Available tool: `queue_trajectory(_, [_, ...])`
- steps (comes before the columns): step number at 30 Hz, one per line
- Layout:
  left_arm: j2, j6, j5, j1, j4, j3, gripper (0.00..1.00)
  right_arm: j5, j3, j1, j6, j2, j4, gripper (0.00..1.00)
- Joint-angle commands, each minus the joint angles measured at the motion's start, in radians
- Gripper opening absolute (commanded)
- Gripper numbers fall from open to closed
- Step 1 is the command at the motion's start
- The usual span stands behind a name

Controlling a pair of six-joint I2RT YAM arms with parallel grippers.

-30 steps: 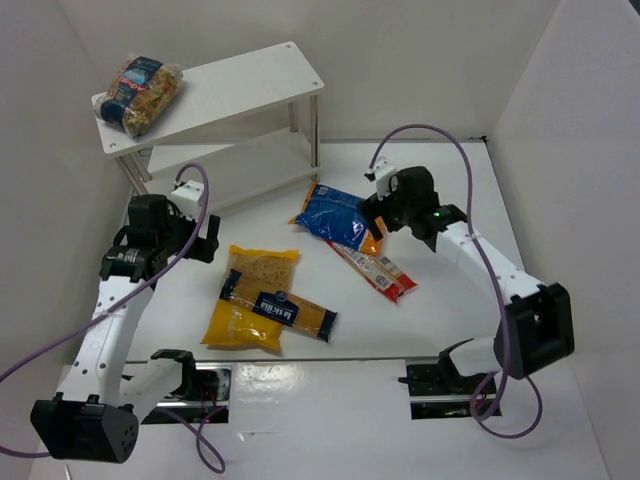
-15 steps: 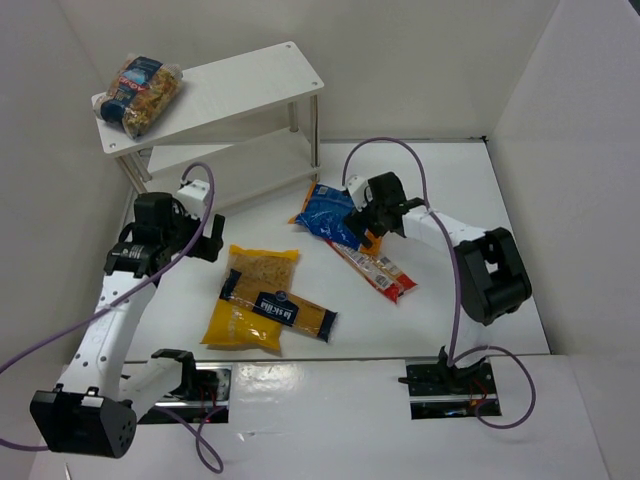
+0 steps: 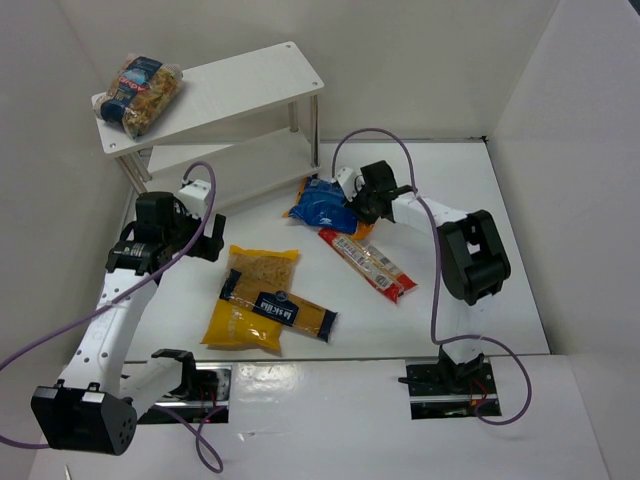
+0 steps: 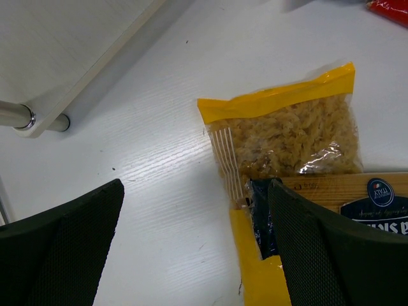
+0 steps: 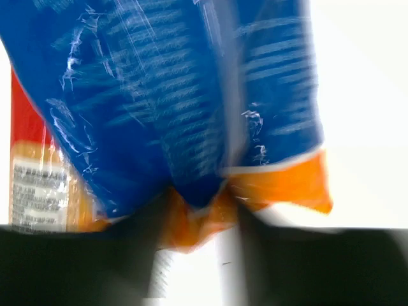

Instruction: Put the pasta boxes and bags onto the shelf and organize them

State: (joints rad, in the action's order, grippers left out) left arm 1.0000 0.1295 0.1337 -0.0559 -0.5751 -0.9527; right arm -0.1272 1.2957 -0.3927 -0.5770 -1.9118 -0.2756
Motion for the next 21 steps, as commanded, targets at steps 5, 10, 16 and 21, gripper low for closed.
queue_trajectory(5, [0.003, 0.016, 0.029, -0.002, 0.023, 0.0, 0.99, -0.032, 0.04, -0.015, 0.011, -0.043, -0.1, 0.0])
queue_trajectory(10, [-0.02, 0.016, 0.043, -0.002, 0.023, 0.0, 0.99, -0.117, 0.03, -0.078, 0.02, 0.142, -0.169, 0.0])
queue_trajectory(16, [-0.04, 0.065, 0.151, -0.07, 0.004, -0.009, 0.99, -0.323, 0.147, -0.149, 0.063, 0.327, -0.324, 0.0])
queue_trajectory(21, [-0.008, 0.16, 0.239, -0.214, -0.013, -0.02, 0.99, -0.583, 0.191, -0.149, 0.077, 0.364, -0.375, 0.0])
